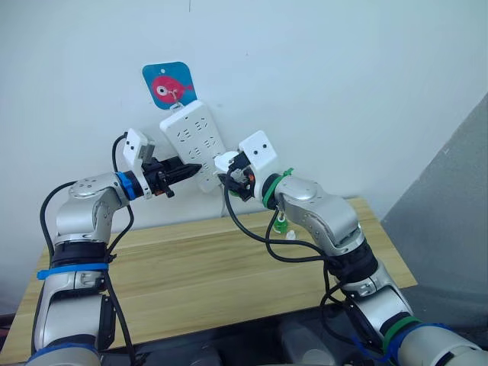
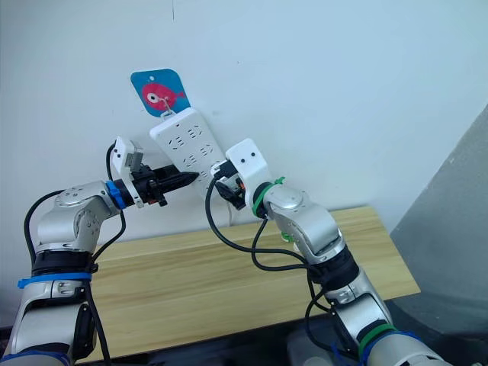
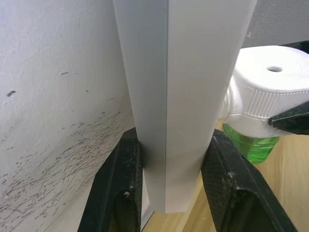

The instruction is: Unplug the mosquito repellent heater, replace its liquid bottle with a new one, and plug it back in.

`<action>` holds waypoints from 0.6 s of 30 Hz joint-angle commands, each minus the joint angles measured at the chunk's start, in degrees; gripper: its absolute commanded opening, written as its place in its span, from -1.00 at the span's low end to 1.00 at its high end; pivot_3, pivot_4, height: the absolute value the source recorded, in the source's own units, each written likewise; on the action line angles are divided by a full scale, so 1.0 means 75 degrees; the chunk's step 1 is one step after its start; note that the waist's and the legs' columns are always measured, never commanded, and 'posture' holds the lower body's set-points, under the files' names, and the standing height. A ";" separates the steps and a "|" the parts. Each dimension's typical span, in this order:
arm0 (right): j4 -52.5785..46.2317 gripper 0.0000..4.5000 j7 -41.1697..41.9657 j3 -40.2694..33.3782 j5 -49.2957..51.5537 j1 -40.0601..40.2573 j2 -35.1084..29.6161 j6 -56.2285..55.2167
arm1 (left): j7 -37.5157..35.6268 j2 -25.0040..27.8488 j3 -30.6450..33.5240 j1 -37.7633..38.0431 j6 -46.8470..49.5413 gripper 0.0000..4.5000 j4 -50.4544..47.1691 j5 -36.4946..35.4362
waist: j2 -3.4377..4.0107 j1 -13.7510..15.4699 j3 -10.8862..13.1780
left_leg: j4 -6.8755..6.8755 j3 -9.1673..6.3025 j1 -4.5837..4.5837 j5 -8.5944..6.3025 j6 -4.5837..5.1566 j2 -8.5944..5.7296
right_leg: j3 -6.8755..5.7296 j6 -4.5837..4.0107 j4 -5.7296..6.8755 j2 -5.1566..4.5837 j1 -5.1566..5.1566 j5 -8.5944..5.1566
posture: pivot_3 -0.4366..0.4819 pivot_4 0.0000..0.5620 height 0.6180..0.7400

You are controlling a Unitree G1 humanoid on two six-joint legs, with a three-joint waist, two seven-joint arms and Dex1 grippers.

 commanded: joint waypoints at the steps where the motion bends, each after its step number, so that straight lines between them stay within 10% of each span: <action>1: 0.0002 0.30 0.0024 -0.0148 -0.0221 -0.0349 0.0156 -0.0405 | -0.0164 0.0069 -0.0136 0.0001 0.0023 -0.43 -0.0414 -0.0036 | 0.0001 0.0000 0.0001 | 0.0000 0.0000 -0.0001 0.0000 0.0000 0.0000 | 0.0000 0.0000 0.0000 0.0000 0.0000 0.0000 | -0.57 -0.69 1.00; 18: 0.1690 0.30 0.0244 -0.0189 -0.0676 -0.0871 0.0842 -0.1337 | -0.0232 0.0016 -0.0125 0.0162 0.0457 -0.43 -0.0814 -0.0204 | 0.0001 -0.0185 0.0000 | -0.0003 -0.0016 0.0018 0.0003 0.0000 0.0005 | -0.0010 0.0008 0.0017 0.0007 0.0007 -0.0004 | -0.55 -0.73 1.00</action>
